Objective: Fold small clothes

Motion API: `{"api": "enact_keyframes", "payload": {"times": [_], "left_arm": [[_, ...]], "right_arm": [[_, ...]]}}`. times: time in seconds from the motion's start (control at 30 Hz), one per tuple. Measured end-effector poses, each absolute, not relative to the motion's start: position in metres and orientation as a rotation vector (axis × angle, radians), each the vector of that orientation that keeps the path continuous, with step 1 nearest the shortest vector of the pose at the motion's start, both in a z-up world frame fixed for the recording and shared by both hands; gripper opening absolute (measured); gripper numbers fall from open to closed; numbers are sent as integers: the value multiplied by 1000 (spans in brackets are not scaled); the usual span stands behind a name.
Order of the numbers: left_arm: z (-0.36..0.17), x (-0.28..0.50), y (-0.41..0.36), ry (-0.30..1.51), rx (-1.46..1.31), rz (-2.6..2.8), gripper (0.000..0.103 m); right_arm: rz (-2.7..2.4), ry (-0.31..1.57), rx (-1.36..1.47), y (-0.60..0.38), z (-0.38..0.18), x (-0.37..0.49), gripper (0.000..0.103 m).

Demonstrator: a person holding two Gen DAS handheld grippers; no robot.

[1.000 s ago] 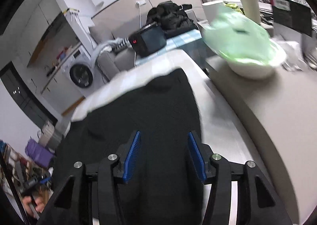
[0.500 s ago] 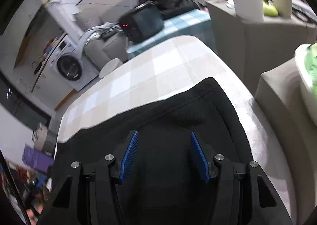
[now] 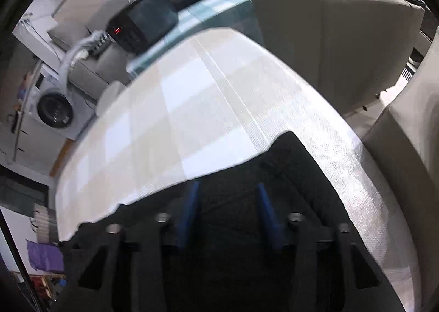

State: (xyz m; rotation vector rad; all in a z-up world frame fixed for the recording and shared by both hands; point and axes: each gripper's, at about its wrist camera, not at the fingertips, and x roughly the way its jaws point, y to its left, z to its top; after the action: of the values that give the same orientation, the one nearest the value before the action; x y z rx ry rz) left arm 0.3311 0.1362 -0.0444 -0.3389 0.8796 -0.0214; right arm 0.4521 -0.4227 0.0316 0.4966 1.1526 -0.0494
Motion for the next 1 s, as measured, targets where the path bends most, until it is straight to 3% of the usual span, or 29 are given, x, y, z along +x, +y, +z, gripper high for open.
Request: {"api": "enact_keyframes", "payload": {"times": [0.1,0.23,0.43,0.67,0.93,1.0], "left_arm": [[-50,333,139,892,-330,-17,102],[-57,337,141,908,-314,-12,102],[-61,340,129,927,-279,-38,102],[-65,337,129,942,-271,-39,102],[-74,332,136,958,-269,-25,102],[-74,332,135,959,-264,-22,102]], "right_arm": [[76,1121,402,-412,44,444,42],[267,1036,218,-387,60,432,59],[572,995,-86,-313,70,420,60],[640,1024,-287,-262,41,429,60],[663,1041,-253,-297,43,442,60],[692,1046,-236,-300,46,444,64]]}}
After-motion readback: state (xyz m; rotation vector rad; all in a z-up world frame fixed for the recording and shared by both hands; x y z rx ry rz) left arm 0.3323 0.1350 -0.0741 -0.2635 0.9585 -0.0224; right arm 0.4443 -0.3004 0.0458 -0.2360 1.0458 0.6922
